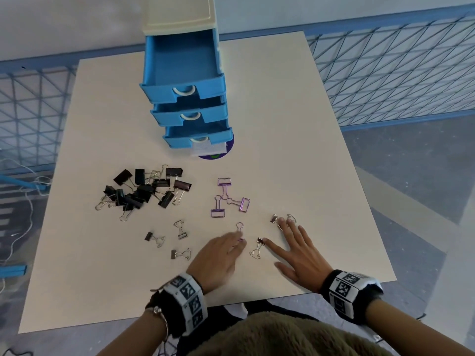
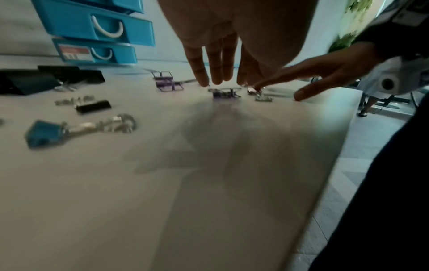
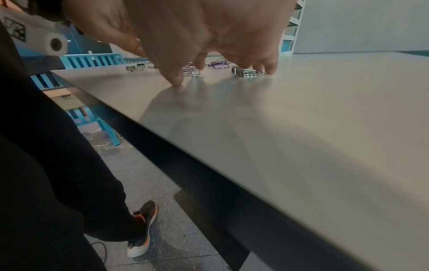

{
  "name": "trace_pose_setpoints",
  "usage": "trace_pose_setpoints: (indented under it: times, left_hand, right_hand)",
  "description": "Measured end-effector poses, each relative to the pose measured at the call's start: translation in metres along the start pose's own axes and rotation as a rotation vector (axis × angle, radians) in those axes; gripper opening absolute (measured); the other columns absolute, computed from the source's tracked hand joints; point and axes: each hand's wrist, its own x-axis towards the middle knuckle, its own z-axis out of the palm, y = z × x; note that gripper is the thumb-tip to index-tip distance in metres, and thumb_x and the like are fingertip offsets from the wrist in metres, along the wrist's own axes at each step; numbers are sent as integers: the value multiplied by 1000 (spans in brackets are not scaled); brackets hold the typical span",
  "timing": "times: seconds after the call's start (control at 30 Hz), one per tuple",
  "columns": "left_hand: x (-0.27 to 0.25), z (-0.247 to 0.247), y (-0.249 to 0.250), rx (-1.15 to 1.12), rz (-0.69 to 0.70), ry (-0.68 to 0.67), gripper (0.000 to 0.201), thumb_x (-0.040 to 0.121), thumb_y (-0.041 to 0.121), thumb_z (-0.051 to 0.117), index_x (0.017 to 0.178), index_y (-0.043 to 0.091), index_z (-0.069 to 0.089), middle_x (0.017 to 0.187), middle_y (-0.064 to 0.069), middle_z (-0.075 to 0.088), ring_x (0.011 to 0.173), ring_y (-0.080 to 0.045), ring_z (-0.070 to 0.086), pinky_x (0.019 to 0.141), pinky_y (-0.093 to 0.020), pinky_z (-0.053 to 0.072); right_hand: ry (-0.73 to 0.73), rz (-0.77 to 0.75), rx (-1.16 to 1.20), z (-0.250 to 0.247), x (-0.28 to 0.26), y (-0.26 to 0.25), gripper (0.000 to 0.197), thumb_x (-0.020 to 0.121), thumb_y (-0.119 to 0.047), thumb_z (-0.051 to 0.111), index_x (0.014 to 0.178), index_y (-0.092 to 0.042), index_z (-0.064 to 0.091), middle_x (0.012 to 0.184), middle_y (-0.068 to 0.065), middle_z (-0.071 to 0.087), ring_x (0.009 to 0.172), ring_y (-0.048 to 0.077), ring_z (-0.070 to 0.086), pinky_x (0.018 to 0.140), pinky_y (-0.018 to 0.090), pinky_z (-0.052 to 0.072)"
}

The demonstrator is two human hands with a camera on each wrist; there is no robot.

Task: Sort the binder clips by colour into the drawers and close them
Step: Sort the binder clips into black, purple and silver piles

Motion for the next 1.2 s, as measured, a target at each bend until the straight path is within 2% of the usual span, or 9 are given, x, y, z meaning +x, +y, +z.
trace_pose_setpoints:
  times: [0.27,0.37,0.53,0.63,0.73,0.93,1.03,1.13,1.2]
  left_hand:
    - [-3,5,1,115,-232,-7,52,76,23,35,126,11,45,128,-6,58,118,-18,48,86,-37,54]
    - [-16,-8,-10,71,-402,90,51,80,25,35,128,11,41,130,-17,54,120,-27,42,88,-45,49]
    - [-61,-6,-37,92,-689,-40,60,73,28,41,132,17,37,139,-16,45,121,-40,47,84,-59,47]
    - [-80,3,-37,75,-668,-85,57,74,22,41,131,15,37,136,-15,49,118,-40,51,83,-55,52]
    - [-89,20,-32,69,-524,-47,74,61,0,69,127,10,37,138,-14,38,116,-41,52,77,-48,56]
    - [-69,26,2,99,-351,-10,87,32,-1,80,112,15,51,125,-2,56,109,-23,56,49,-13,52]
    - [-54,26,9,104,-267,84,63,54,-1,68,113,17,53,129,-3,48,113,-23,50,48,-18,55]
    - [-45,9,6,106,-324,151,36,74,18,59,110,16,61,119,-11,63,109,-29,57,69,-31,58]
    - [-53,-4,-3,6,-472,174,40,80,26,41,116,13,54,123,-20,59,113,-36,55,83,-42,53]
  right_hand:
    - [-124,-64,-30,-5,6,-7,54,93,-48,4,141,-31,25,146,23,33,134,37,22,105,46,20]
    - [-128,-91,-42,-8,9,-9,54,93,-49,6,142,-33,21,148,21,30,134,37,20,105,47,20]
    - [-149,-160,-67,-7,12,-14,54,94,-52,9,143,-33,21,149,20,28,135,38,18,105,48,19]
    - [-170,-177,-76,-8,14,-15,54,94,-53,10,142,-32,25,148,20,31,135,38,18,105,48,19]
    - [-191,-196,-86,-9,16,-16,54,94,-53,11,141,-31,27,148,19,31,135,38,19,105,47,19]
    - [-199,-208,-92,-8,16,-21,55,94,-50,9,142,-28,24,150,15,26,135,35,21,105,47,20]
    - [-208,-203,-104,-9,16,-21,55,93,-49,8,142,-27,25,149,14,31,135,33,22,104,47,21]
    - [-193,-203,-100,-10,14,-19,55,94,-48,8,142,-28,23,150,14,28,135,34,22,105,48,20]
    - [-175,-217,-92,-11,12,-18,54,94,-50,10,143,-29,20,151,13,21,135,36,20,106,49,19]
